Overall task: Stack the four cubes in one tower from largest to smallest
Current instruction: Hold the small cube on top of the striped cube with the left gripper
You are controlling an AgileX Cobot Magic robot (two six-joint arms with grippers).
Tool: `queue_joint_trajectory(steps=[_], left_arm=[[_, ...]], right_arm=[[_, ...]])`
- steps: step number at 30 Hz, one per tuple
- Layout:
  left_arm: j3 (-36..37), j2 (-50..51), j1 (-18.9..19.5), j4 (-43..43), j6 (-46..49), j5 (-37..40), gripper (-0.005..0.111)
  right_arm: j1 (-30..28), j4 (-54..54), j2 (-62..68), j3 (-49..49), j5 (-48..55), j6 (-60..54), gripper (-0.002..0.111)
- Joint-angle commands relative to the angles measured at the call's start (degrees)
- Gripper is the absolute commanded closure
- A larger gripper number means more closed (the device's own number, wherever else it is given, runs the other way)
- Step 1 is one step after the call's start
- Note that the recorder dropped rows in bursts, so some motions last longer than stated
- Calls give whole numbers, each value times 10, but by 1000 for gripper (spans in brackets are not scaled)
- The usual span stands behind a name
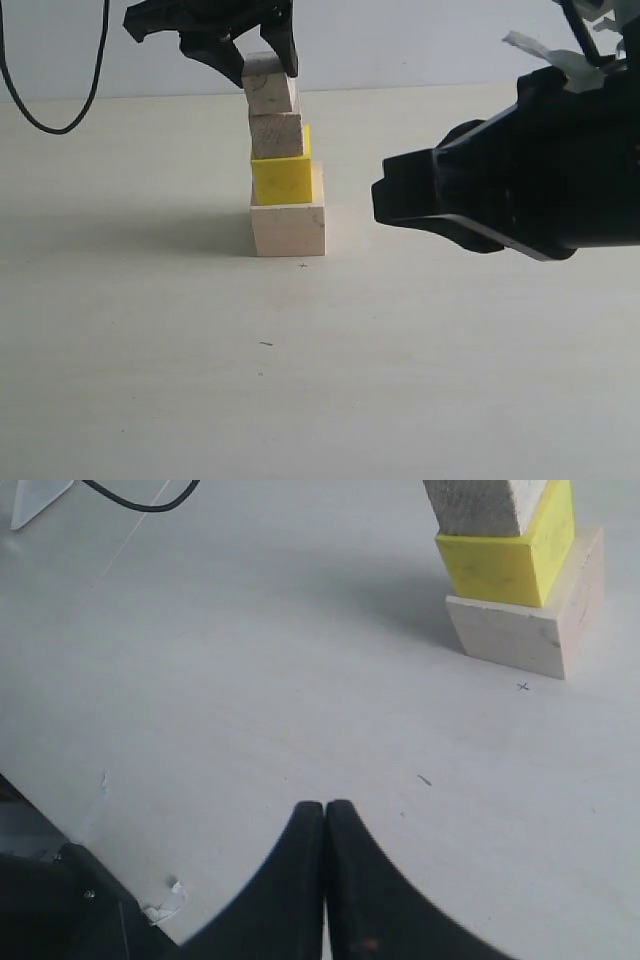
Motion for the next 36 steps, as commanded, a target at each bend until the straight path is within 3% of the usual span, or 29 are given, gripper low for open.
queue_joint_trajectory(steps=[1, 36], left_arm=[[2, -7, -2, -2, -6, -4, 107], [2, -6, -2, 3, -6, -16, 107]], right_arm=[[-3, -6, -4, 3, -3, 1, 108], [-3, -6, -4, 3, -1, 1, 108]])
